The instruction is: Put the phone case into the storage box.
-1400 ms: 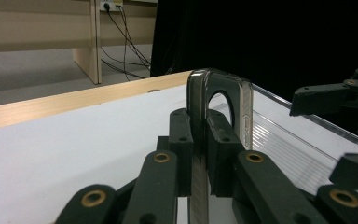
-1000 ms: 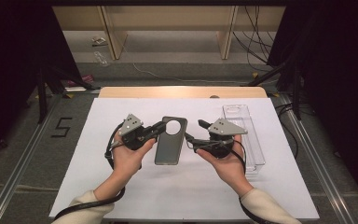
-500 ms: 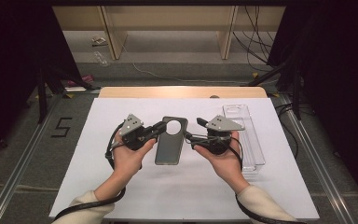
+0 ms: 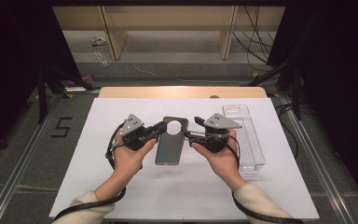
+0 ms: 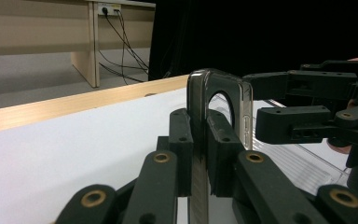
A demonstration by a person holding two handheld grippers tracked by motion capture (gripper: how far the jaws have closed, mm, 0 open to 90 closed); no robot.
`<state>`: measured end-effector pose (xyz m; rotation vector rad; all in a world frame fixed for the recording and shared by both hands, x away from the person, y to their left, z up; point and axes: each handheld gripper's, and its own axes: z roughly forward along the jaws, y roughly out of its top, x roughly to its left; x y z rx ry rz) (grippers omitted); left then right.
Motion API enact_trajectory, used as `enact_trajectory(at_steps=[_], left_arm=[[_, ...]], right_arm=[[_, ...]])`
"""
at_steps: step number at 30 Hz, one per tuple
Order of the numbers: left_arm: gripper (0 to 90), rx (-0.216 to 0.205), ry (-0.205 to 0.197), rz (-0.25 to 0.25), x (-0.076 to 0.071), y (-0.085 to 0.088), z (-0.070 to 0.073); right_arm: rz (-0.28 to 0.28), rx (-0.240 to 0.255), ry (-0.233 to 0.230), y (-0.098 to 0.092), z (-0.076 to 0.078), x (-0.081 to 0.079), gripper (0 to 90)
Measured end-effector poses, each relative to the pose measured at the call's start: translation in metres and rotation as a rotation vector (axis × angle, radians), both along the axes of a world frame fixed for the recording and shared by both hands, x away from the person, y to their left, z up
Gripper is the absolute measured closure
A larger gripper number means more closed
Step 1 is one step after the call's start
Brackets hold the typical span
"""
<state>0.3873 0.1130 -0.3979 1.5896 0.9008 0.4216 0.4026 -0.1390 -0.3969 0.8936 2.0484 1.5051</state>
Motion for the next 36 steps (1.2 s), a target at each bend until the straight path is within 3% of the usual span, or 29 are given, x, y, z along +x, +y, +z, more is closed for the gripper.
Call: enact_trajectory(at_steps=[36], left_arm=[[81.7, 0.003, -0.004, 0.000, -0.0003, -0.0009, -0.0003]], right_arm=[[0.002, 0.031, 0.036, 0.0013, -0.0022, 0.0045, 67.3]])
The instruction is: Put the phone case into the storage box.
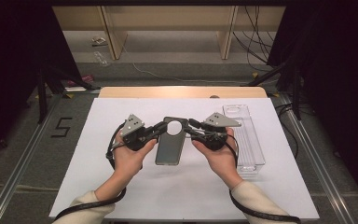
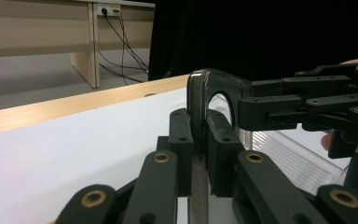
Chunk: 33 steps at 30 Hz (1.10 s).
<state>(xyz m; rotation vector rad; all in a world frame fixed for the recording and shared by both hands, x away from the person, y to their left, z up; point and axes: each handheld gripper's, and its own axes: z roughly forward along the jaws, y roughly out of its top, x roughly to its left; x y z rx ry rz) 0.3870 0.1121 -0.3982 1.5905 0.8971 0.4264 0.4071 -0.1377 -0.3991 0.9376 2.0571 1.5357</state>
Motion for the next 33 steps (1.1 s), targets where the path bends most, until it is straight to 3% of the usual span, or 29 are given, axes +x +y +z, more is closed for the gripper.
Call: enact_trajectory(at_steps=[8, 20, 33], left_arm=[[81.7, 0.004, -0.002, 0.001, 0.000, 0.000, -0.001], [81.4, 0.010, -0.001, -0.010, -0.001, -0.003, -0.002], [79.9, 0.025, 0.022, -0.017, 0.001, -0.005, -0.005]], right_arm=[[-0.001, 0.010, 0.011, 0.000, 0.000, -0.001, 76.7], [-0.035, 0.031, 0.004, -0.001, 0.005, -0.003, 83.4], [-0.078, 0.025, -0.018, 0.000, 0.013, -0.010, 85.4]])
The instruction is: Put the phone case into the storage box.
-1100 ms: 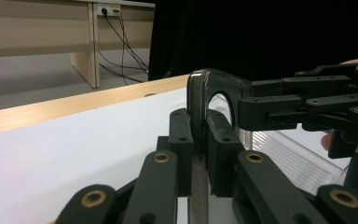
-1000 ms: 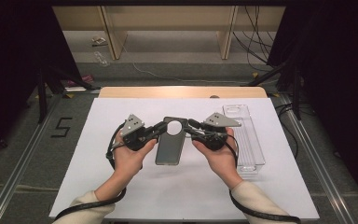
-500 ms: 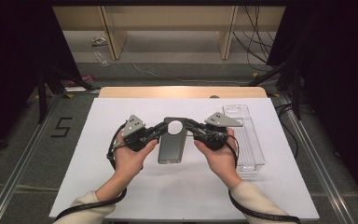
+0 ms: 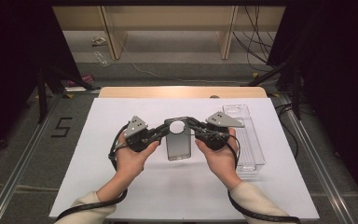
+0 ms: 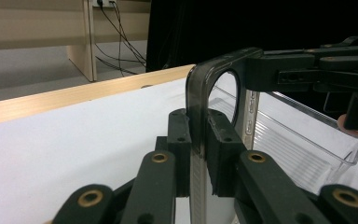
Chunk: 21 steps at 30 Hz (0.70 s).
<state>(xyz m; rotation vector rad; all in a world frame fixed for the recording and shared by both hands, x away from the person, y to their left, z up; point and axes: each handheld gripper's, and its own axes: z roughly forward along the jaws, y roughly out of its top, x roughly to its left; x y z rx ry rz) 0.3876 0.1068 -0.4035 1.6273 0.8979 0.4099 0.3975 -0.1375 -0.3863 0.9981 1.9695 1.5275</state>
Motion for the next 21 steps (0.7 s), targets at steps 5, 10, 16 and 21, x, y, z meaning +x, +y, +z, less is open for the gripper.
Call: enact_trajectory(at_steps=[5, 10, 16, 21], left_arm=[[70.2, 0.024, 0.010, -0.013, 0.001, -0.001, 0.002], [34.2, 0.082, 0.032, -0.044, 0.004, -0.003, 0.005], [17.1, 0.129, 0.038, -0.084, 0.001, -0.002, 0.007], [19.7, 0.209, 0.047, -0.136, -0.006, 0.008, 0.006]], right_arm=[[-0.026, 0.008, 0.008, -0.003, 0.001, 0.001, 85.4], [-0.060, 0.011, 0.011, -0.009, 0.002, 0.003, 85.4], [-0.079, 0.009, 0.007, -0.012, 0.004, 0.003, 85.4], [-0.091, 0.009, -0.002, -0.016, 0.008, 0.004, 85.4]])
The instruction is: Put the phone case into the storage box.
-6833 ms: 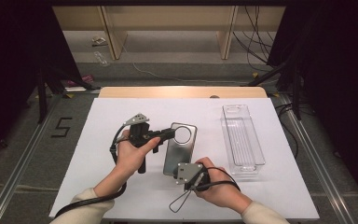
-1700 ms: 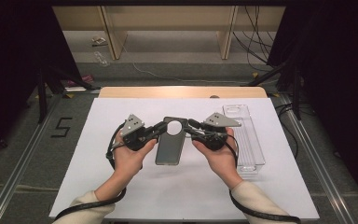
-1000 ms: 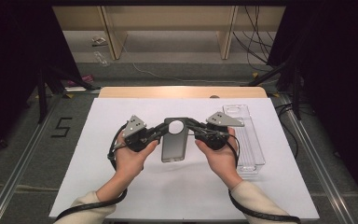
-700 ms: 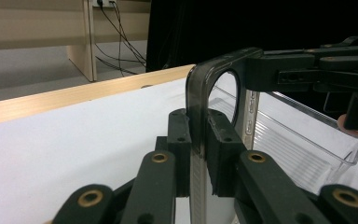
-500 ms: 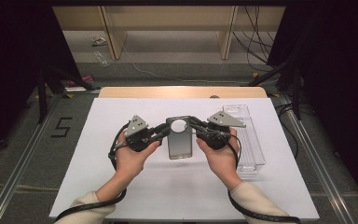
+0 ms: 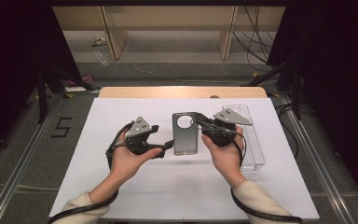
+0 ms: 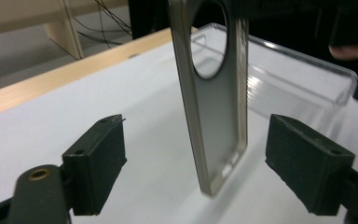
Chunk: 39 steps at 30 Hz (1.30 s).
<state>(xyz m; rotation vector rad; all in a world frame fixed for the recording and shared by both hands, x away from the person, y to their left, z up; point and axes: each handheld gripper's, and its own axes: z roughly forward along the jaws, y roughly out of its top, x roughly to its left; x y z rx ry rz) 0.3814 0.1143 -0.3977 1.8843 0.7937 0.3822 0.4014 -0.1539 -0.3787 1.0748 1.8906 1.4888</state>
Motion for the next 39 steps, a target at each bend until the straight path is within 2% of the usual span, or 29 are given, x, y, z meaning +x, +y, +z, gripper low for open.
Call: enact_trajectory(at_steps=[2, 5, 10, 13, 27, 39], left_arm=[[12.6, 0.024, 0.004, 0.000, -0.002, 0.004, -0.001], [6.4, 0.038, 0.004, -0.010, -0.005, 0.011, -0.004], [0.4, 0.035, -0.002, -0.025, -0.009, 0.021, -0.007], [0.0, 0.033, -0.003, -0.040, -0.012, 0.024, -0.009], [0.0, 0.029, -0.034, -0.046, -0.021, 0.037, -0.013], [0.0, 0.034, -0.050, -0.027, -0.026, 0.055, -0.021]], right_arm=[[-0.004, 0.001, -0.001, -0.001, 0.001, 0.000, 85.3], [-0.008, -0.001, -0.002, -0.003, 0.002, 0.001, 85.3], [-0.018, 0.000, -0.006, -0.005, 0.004, 0.001, 85.3], [-0.021, 0.002, -0.007, -0.007, 0.005, 0.001, 85.3], [-0.032, 0.016, -0.014, -0.013, 0.012, 0.001, 85.3], [-0.060, 0.037, -0.023, -0.024, 0.020, 0.003, 85.2]])
